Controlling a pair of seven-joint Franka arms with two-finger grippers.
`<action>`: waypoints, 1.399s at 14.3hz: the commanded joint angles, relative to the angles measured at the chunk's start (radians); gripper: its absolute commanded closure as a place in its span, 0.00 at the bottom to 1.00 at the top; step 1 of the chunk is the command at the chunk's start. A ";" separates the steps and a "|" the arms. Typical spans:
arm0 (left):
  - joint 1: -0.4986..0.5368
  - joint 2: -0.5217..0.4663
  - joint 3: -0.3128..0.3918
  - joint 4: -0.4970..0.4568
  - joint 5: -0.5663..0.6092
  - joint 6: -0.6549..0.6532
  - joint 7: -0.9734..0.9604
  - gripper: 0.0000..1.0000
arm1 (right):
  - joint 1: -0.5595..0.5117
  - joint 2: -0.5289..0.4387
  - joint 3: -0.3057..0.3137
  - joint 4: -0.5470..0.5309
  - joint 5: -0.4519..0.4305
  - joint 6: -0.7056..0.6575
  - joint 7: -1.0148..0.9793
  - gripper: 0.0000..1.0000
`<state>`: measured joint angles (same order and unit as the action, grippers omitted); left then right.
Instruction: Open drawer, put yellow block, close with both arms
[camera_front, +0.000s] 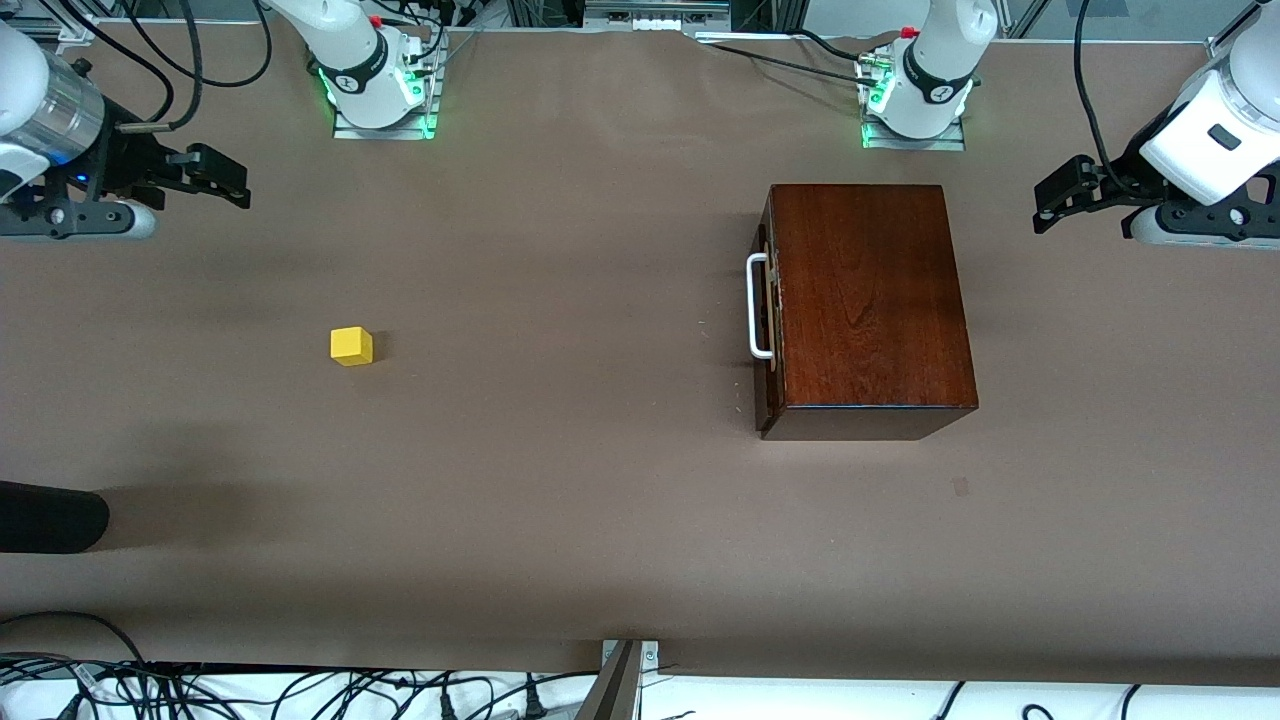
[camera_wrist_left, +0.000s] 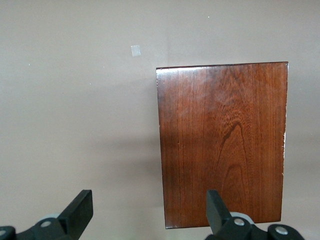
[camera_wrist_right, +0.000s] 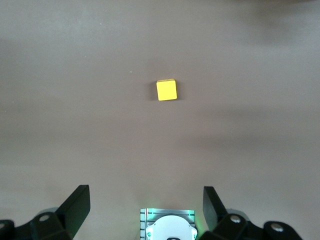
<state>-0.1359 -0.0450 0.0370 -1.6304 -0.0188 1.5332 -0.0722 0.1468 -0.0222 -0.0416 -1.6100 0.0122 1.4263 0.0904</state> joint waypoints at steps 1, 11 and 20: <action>0.002 -0.009 0.003 0.001 -0.023 0.002 0.000 0.00 | -0.003 -0.004 -0.021 0.004 -0.009 0.000 0.000 0.00; 0.002 -0.009 -0.002 0.003 -0.023 0.004 -0.003 0.00 | 0.004 0.024 -0.017 -0.007 -0.012 0.074 -0.006 0.00; -0.031 0.077 -0.071 0.102 -0.024 -0.005 -0.012 0.00 | 0.004 0.042 -0.018 -0.011 -0.008 0.088 -0.011 0.00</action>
<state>-0.1562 -0.0101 -0.0057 -1.5852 -0.0191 1.5388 -0.0723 0.1489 0.0246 -0.0610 -1.6171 0.0109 1.5060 0.0855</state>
